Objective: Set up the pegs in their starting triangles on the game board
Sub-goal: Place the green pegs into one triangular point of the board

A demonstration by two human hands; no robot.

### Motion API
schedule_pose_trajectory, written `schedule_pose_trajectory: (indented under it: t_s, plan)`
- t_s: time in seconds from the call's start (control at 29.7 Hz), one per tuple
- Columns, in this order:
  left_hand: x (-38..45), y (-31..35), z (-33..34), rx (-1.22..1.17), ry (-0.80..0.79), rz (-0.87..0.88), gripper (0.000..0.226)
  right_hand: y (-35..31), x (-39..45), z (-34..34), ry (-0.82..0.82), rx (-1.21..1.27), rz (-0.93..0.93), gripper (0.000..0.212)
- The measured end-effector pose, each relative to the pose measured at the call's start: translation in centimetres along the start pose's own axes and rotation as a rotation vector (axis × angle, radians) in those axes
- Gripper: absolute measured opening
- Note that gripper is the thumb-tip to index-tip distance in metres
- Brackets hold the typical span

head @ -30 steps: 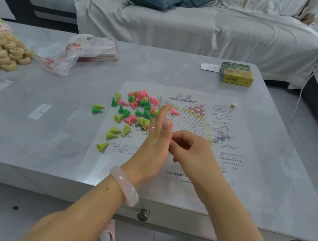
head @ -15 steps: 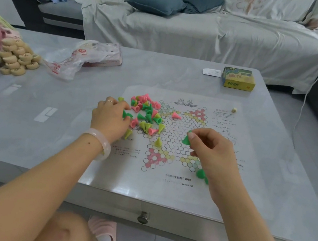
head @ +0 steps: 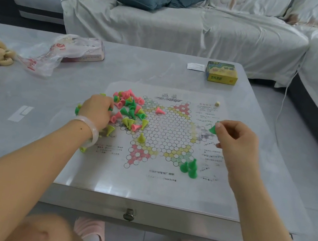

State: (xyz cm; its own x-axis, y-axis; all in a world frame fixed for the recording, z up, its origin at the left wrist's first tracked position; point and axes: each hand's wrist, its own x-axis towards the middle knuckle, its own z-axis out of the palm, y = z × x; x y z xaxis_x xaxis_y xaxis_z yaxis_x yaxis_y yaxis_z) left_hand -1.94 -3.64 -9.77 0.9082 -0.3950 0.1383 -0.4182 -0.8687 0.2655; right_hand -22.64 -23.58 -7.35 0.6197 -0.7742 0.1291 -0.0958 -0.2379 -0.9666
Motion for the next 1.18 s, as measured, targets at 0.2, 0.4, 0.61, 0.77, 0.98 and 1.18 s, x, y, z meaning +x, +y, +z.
schedule_pose_trajectory:
  t_s: [0.2, 0.4, 0.61, 0.77, 0.98, 1.18]
  plan:
    - [-1.9, 0.6, -1.7, -0.135, 0.261, 0.1, 0.016, 2.8, 0.3, -0.5, -0.315, -0.31, -0.044, 0.013]
    - [-2.8, -0.3, -1.2, -0.233, 0.27, 0.029, 0.016, 3.2, 0.2, -0.4, -0.418, -0.48, -0.176, 0.01]
    - [-3.4, -1.0, -0.7, -0.234, 0.261, -0.028, 0.016, 3.2, 0.2, -0.3, -0.453, -0.52, -0.216, 0.013]
    - [-4.1, -1.5, 0.0, -0.295, 0.303, -0.045, 0.015, 3.2, 0.1, -0.6, -0.483, -0.514, -0.215, 0.014]
    - [-4.4, -2.0, -0.1, -0.338, 0.349, -0.058, 0.014, 3.0, -0.1, -0.7, -0.496, -0.532, -0.207, 0.016]
    - [-4.7, -2.1, -0.1, -0.338, 0.331, -0.009, 0.012, 3.0, -0.2, -0.7, -0.494, -0.546, -0.194, 0.019]
